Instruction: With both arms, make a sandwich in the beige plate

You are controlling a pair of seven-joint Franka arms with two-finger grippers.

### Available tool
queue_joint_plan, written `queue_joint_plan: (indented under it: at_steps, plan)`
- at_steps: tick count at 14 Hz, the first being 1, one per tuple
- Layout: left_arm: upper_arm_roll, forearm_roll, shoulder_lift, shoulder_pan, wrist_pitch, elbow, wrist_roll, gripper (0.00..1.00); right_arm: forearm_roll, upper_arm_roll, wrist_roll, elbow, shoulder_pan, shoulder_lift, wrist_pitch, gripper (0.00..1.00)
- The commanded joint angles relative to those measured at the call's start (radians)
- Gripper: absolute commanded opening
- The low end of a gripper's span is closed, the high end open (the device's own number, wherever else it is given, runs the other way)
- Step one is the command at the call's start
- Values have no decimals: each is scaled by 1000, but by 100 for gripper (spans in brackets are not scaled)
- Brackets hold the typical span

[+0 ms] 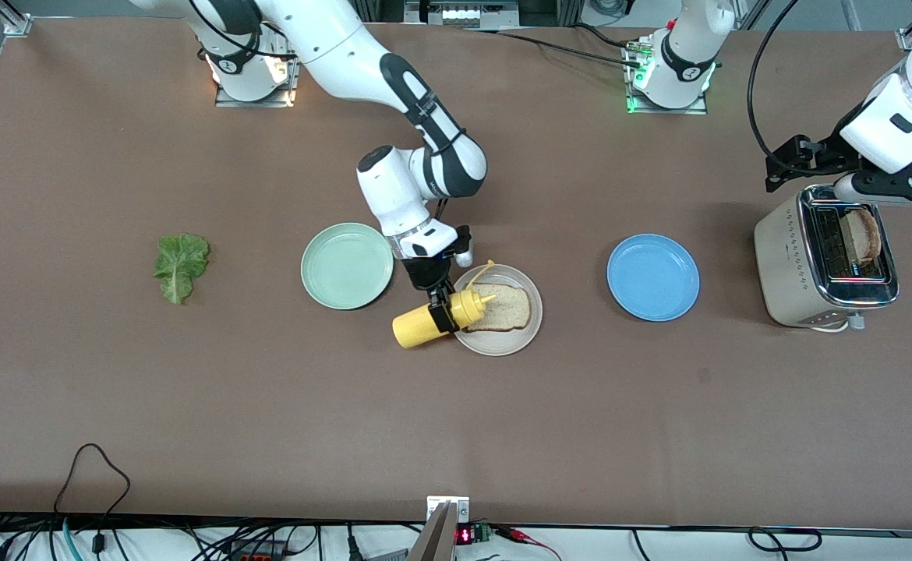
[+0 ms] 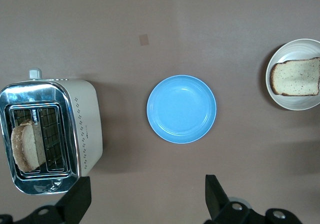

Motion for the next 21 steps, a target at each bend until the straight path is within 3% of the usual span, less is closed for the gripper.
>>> queue_joint_plan:
  at_steps: [1,10,21]
  plan:
    - [8,-11,15,-3,-24,33,-2,100,11,-132,-98,51,110,74,130,37]
    - [9,-11,15,0,-26,31,-1,100,-21,-261,-253,48,153,129,127,37]
    - [8,-11,15,3,-29,31,-1,100,-4,-272,-334,33,185,132,119,37]
